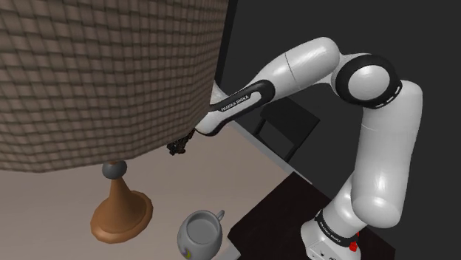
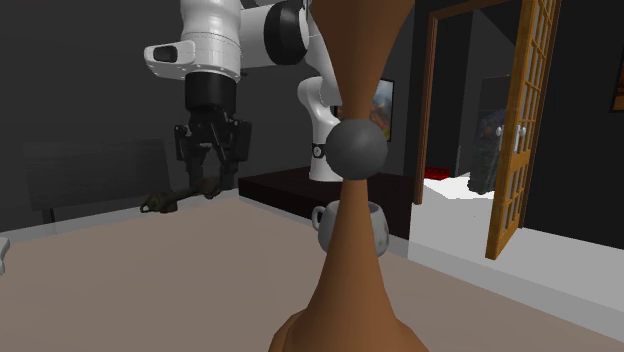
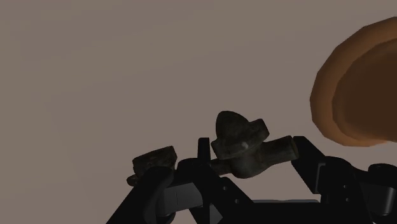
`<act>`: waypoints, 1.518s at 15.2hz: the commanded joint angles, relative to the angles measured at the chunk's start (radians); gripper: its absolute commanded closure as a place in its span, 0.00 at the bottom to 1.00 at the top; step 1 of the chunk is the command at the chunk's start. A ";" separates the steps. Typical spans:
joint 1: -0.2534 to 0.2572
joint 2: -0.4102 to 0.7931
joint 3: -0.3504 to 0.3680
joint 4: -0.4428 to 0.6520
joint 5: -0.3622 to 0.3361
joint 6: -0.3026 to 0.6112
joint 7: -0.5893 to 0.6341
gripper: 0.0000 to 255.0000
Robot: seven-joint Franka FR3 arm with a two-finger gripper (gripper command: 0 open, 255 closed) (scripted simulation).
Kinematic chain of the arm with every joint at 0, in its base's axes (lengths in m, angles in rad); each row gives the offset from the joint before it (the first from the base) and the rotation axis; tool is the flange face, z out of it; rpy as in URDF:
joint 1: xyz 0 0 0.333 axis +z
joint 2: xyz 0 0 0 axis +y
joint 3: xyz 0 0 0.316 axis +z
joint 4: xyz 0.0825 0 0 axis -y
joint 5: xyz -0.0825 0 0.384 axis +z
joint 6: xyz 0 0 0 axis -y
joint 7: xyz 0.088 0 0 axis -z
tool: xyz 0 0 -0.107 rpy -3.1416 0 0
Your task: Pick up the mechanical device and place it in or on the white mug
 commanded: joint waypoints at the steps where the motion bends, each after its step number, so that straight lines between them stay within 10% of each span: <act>1: 0.024 -0.070 0.021 -0.092 -0.001 0.032 0.025 1.00; 23: 0.275 -0.575 0.230 -0.716 0.173 0.186 0.368 1.00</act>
